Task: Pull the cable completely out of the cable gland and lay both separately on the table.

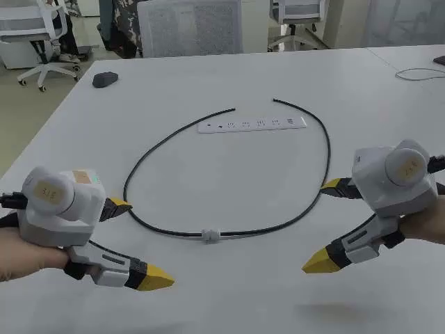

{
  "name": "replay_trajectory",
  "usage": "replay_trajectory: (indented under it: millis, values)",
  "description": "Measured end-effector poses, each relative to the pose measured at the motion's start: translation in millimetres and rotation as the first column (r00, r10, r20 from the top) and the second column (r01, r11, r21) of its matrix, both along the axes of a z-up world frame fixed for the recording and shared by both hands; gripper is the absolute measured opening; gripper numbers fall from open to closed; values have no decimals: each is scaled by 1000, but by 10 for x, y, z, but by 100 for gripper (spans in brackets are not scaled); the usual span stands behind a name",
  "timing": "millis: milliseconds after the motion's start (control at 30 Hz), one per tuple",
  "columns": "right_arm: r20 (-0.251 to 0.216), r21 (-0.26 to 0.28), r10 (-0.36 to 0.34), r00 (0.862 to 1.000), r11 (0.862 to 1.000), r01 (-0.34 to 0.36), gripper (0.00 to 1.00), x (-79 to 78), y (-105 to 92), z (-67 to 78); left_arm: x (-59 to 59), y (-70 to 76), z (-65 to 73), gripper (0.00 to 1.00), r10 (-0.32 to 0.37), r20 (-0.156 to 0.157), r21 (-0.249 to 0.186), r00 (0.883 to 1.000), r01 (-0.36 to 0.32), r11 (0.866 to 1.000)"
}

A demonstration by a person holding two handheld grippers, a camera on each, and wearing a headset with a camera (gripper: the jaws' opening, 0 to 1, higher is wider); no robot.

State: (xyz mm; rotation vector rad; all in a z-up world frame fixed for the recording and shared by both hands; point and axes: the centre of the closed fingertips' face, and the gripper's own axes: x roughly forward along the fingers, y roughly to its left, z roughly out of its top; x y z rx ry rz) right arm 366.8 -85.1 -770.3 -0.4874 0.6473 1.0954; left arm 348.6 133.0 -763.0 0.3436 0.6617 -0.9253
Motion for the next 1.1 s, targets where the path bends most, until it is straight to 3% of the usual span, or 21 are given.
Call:
replay_trajectory:
  millis: [67, 167, 333, 733, 800, 867, 1100]
  values:
    - [-1, -3, -1, 1000, 1000, 1, 99, -1, -6, -5, -17, 15, -36, 100, -9, -13, 25, 1000, 9, 1000]
    - [-4, -11, -2, 1000, 1000, 2, 99, -5, -28, -27, -30, 13, -50, 100, -27, -4, 44, 1000, 27, 999]
    - [-10, -13, -1, 1000, 1000, 1, 99, -17, -36, -47, -32, -11, -16, 100, -37, 10, 47, 999, 37, 998]
    - [-12, -9, 5, 1000, 1000, -5, 99, 13, -16, -61, -24, -23, -39, 100, -42, -3, 50, 999, 42, 998]
    - [-10, -7, 9, 1000, 1000, -9, 99, 17, 1, -57, -36, -32, -42, 100, -38, -22, 56, 999, 39, 998]
    - [-2, -8, 14, 1000, 1000, -14, 99, 35, 12, -62, -20, -59, -15, 100, -60, 5, 61, 998, 60, 996]
    - [-10, 9, 24, 1000, 1000, -24, 99, 53, 82, -64, 39, -55, -13, 100, -49, 6, 54, 999, 49, 997]
